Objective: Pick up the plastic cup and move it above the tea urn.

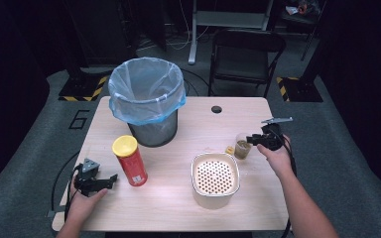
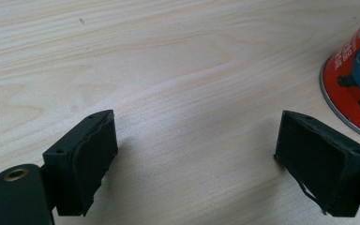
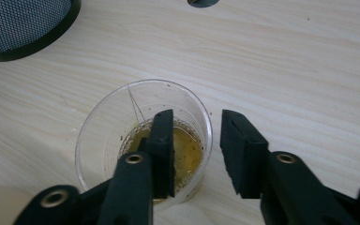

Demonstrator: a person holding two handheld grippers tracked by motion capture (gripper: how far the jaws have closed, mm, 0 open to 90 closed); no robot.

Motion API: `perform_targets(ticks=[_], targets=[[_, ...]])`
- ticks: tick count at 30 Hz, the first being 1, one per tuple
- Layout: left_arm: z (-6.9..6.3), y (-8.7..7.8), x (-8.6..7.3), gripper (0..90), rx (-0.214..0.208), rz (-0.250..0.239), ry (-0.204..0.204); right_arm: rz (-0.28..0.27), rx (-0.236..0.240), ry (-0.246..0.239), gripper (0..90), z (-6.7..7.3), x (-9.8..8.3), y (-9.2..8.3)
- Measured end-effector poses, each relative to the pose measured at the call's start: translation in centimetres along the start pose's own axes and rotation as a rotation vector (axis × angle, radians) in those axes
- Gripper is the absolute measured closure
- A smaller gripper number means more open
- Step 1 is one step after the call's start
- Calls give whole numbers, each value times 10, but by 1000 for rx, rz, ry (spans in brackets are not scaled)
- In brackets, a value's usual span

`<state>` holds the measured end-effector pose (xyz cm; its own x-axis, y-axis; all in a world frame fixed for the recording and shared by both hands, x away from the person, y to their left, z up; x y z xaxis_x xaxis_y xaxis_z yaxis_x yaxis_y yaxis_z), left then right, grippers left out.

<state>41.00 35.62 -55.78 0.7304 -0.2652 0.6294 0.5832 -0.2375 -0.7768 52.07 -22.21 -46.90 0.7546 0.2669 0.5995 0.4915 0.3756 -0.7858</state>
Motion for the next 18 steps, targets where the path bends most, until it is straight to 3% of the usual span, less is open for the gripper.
perform_targets(ticks=[4, 5, 6, 9, 13, 18], targets=[[0, 0, 0, 124, 2, -3, 2, -50, -16, -55, 362, 4, 0, -3], [0, 0, 0, 124, 2, -4, 1, -74, -8, -51, 258, 8, 1, -6], [0, 0, 0, 124, 2, -4, 1, -74, -8, -51, 258, 8, 1, -6], [0, 0, 0, 124, 1, -2, 0, -122, -25, -76, 87, 17, 2, -10], [0, 0, 0, 124, -1, -4, -2, -125, -44, -109, 11, 24, 1, -7], [0, 0, 0, 124, 1, 0, 1, -109, -28, -137, 2, 27, -7, 2]])
Point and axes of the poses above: each handheld gripper's, and its own axes: y roughly forward along the jaws, x roughly out of its top, z roughly to its left, the point moved 4 cm from there along y, roughly forward along the jaws, and after that the axes turned 9 degrees about z, right-handed, at the moved point
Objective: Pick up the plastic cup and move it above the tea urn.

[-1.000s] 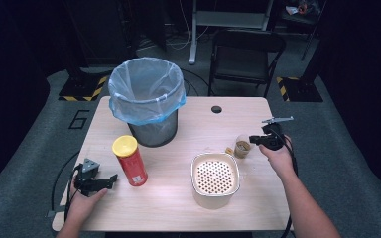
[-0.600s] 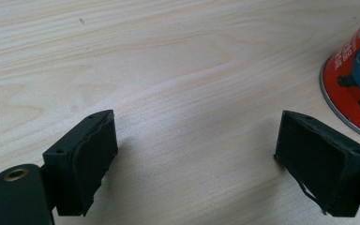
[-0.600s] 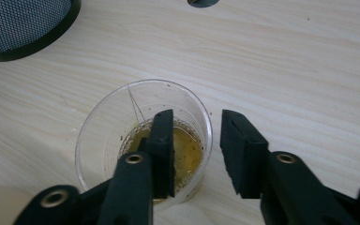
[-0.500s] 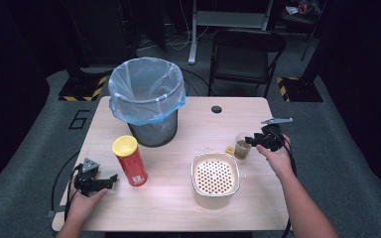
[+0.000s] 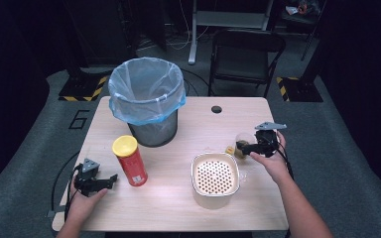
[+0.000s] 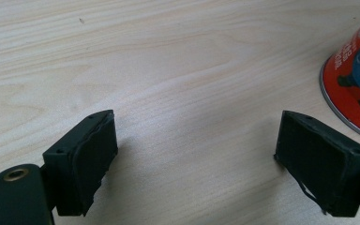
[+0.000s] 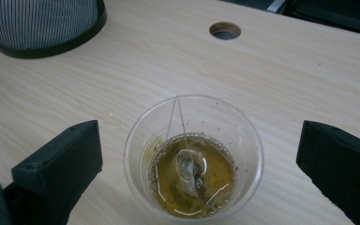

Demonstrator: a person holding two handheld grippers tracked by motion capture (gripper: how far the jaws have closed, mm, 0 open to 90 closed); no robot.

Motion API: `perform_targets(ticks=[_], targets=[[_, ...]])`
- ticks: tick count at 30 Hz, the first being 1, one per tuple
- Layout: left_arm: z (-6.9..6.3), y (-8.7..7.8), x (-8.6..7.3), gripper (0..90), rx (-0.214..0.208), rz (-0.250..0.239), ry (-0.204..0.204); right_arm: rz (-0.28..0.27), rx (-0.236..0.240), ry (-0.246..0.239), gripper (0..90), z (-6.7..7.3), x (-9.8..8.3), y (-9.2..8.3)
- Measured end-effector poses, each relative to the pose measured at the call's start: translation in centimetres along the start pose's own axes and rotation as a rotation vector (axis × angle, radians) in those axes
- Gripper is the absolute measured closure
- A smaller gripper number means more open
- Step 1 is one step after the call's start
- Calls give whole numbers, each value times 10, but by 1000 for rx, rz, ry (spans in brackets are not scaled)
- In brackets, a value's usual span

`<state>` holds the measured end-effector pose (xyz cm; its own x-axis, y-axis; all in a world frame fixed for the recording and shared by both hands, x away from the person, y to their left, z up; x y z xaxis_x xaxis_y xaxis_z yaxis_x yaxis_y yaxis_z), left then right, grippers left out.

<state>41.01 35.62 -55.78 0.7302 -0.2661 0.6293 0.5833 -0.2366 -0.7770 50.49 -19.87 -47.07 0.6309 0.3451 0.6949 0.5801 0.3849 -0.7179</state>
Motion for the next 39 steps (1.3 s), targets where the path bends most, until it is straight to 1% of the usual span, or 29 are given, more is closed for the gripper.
perform_targets(ticks=[1, 2, 3, 5, 7, 8, 9, 10, 11, 12, 13, 15, 16, 17, 18, 20, 21, 22, 23, 26, 28, 29, 30, 32, 33, 34, 35, 36, 39], targets=[[0, 0, 0, 124, -1, 3, 1, 13, 0, -11, 3, 1, -4, 5], [0, 0, 0, 124, 0, -2, 0, 13, 0, -11, 3, 1, -4, 5], [0, 0, 0, 124, -1, 1, 0, 31, -3, -28, 12, 2, -7, 8], [0, 0, 0, 124, 0, -1, 0, 32, -7, -38, 27, 2, -7, 9], [0, 0, 0, 124, -2, 6, 3, 24, -23, -52, 63, 3, -7, 12], [0, 0, 0, 124, 1, -5, -2, 17, -30, -47, 88, 4, -7, 14], [0, -1, 0, 124, -3, 7, 2, 14, -35, -48, 106, 4, -7, 15], [0, 0, 0, 124, -2, 5, 2, 18, -38, -47, 128, 4, -8, 18], [0, 0, 0, 124, 0, -1, 1, 14, -42, -46, 139, 5, -8, 19], [0, 0, 0, 124, 1, -5, -1, 11, -33, -52, 143, 6, -10, 23], [0, 0, 0, 124, 1, -5, -1, 11, -46, -55, 147, 7, -12, 25], [0, 0, 0, 124, 0, 2, 3, 12, -50, -58, 155, 7, -13, 26], [0, 0, 0, 124, 0, 0, 1, 11, -50, -56, 179, 6, -14, 27], [0, 0, 0, 124, 0, 1, 1, 9, -50, -42, 202, 5, -14, 28], [0, 0, 0, 124, 0, -3, -1, 17, -39, -38, 218, 3, -17, 29], [0, 0, 0, 124, -2, 4, 2, 28, -54, -50, 256, 2, -19, 30], [0, 0, 0, 124, -1, -5, -3, 21, -56, -61, 267, 2, -19, 30], [0, 0, 0, 124, -1, -5, -3, 21, -56, -61, 267, 2, -19, 30], [0, 0, 0, 124, -3, 6, 3, 14, -62, -52, 274, 3, -18, 30], [0, 0, 0, 124, 0, -3, 0, 2, -60, -59, 290, 4, -20, 27], [0, -1, 0, 124, -3, 7, 4, 1, -56, -52, 306, 2, -25, 21], [0, 0, 0, 124, 1, -4, 1, 6, -57, -46, 306, 2, -28, 18], [0, 0, 0, 124, -1, 1, 3, 6, -53, -37, 340, 1, -31, 14], [0, 0, 0, 124, 1, -4, 0, 6, -57, -31, 340, 0, -34, 10], [0, 0, 0, 124, 0, -1, 2, 5, -45, -20, 341, -1, -43, 3], [0, 0, 0, 124, 0, -1, 2, 5, -45, -20, 341, -1, -43, 3], [0, 0, 0, 124, 1, -3, 1, -8, -37, -4, 342, 0, -52, -4], [0, 0, 0, 124, 1, -3, 1, -8, -37, -4, 342, 0, -52, -4], [0, 0, 0, 124, 1, -4, -1, -29, -24, 20, 341, 2, -67, -15]])
Point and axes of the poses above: each handheld gripper's, and its own axes: y roughly forward along the jaws, x roughly out of its top, z roughly to its left, the point moved 4 cm from there along y, roughly forward along the jaws, and after that the axes turned 9 degrees about z, right-handed, at the moved point
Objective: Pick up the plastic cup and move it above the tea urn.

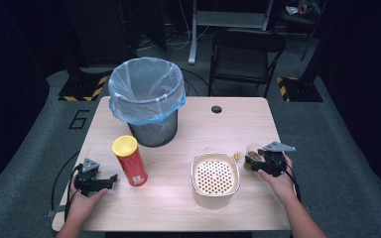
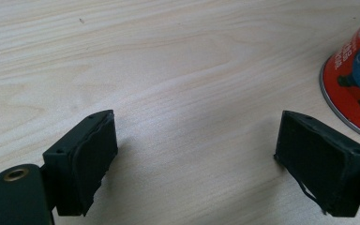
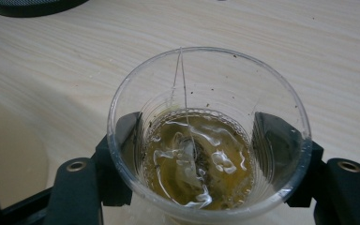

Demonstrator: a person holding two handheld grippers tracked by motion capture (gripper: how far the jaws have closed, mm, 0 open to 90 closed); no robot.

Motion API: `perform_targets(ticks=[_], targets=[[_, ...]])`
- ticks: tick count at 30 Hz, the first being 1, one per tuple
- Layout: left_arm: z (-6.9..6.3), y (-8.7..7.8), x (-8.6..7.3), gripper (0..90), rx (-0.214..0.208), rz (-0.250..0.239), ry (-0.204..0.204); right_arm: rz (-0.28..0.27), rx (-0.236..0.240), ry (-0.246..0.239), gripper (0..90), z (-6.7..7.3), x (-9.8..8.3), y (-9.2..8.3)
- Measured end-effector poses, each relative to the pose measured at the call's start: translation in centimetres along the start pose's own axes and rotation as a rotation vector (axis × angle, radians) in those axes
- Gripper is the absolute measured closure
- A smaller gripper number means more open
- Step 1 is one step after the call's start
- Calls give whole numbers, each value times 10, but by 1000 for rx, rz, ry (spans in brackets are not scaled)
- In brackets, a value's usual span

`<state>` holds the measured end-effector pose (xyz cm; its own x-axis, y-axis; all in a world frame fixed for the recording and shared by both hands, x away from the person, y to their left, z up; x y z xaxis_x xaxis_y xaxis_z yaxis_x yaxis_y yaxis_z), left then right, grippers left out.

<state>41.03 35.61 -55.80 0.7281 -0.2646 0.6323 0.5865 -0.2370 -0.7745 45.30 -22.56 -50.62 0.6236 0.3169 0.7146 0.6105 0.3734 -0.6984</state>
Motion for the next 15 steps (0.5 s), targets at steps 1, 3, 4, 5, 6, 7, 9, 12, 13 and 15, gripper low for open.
perform_targets(ticks=[1, 3, 4, 5, 6, 7, 9, 12, 13, 15], targets=[[0, -1, 0, 124, -5, 8, -2, -11, -1, 11, 341, 1, -4, -4], [0, -1, 0, 126, -2, 10, 0, -27, -13, 17, 337, 2, -14, -12], [0, -1, 0, 126, -1, 10, 0, -27, -13, 17, 337, 2, -14, -12], [0, -1, 0, 126, -1, 10, -1, -25, -17, 19, 336, 3, -16, -14], [0, -1, 0, 126, 0, 10, -1, -19, -23, 20, 333, 3, -18, -16], [0, -1, 0, 126, 0, 9, -2, -16, -27, 19, 328, 5, -21, -19], [0, -1, 0, 126, 0, 9, -2, -13, -34, 19, 322, 5, -22, -21], [0, -1, 0, 126, 0, 9, -2, -21, -32, 45, 243, 3, -26, -24], [0, -1, 0, 126, 0, 9, -2, -21, -32, 45, 243, 3, -26, -24], [0, -1, 0, 126, 0, 9, -2, -33, -42, 52, 177, 2, -27, -25]])
Point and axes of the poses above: each handheld gripper's, and its own axes: y roughly forward along the jaws, x roughly out of its top, z roughly to its left, the point moved 4 cm from there along y, roughly forward along the jaws, and after that the axes turned 9 degrees about z, right-handed, at the moved point
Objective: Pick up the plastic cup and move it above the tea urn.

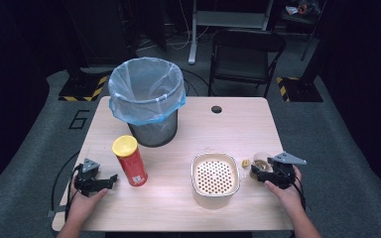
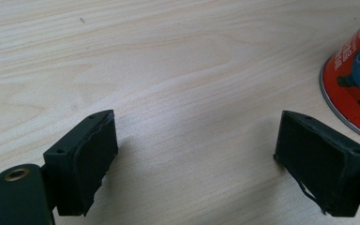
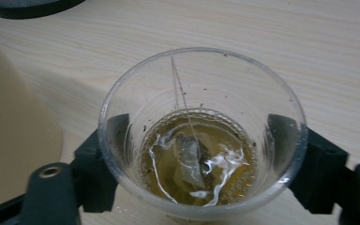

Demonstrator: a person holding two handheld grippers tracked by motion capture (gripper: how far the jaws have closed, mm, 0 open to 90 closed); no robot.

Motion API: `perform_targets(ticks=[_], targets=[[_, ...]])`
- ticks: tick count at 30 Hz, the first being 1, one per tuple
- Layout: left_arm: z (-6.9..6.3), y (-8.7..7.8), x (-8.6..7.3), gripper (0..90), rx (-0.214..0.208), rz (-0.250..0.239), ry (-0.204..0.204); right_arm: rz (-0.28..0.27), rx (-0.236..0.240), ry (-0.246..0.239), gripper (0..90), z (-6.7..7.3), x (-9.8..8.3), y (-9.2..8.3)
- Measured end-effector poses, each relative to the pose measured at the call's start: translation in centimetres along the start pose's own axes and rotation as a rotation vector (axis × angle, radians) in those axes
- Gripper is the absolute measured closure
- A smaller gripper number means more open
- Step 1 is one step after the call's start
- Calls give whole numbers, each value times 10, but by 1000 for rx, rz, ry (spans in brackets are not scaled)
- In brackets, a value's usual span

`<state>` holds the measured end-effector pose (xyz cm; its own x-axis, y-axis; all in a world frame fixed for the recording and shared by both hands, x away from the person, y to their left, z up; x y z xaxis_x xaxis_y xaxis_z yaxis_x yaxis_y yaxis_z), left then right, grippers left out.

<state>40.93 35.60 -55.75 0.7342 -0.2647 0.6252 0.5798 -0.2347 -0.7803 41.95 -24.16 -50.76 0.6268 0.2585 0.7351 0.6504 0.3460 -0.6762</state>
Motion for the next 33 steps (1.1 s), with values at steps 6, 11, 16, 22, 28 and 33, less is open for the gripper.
perform_targets(ticks=[6, 11, 16, 22, 28, 33], targets=[[0, 0, 0, 126, 0, 0, 0, -6, 20, 7, 130, 2, 2, -7], [0, 0, 0, 126, 0, 0, 0, -25, 19, 8, 127, -1, 6, -14], [0, 0, 0, 126, 0, 1, 0, -18, 17, -9, 130, -1, 9, -14], [0, 0, 0, 126, 0, 0, 0, 3, 13, -54, 150, 2, 1, -3], [0, 0, 0, 126, 0, 0, 0, -29, 5, -73, 239, -1, 1, 5], [0, 0, 0, 125, 0, 0, 0, -59, -7, -88, 257, -2, 1, 7]])
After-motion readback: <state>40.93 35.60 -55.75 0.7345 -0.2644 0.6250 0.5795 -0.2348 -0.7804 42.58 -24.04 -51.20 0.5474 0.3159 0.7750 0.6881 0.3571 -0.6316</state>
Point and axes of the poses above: each handheld gripper's, and its own axes: y roughly forward along the jaws, x roughly out of its top, z roughly to its left, the point moved 4 cm from there along y, roughly forward along the jaws, and after that the axes turned 9 degrees about z, right-handed, at the moved point
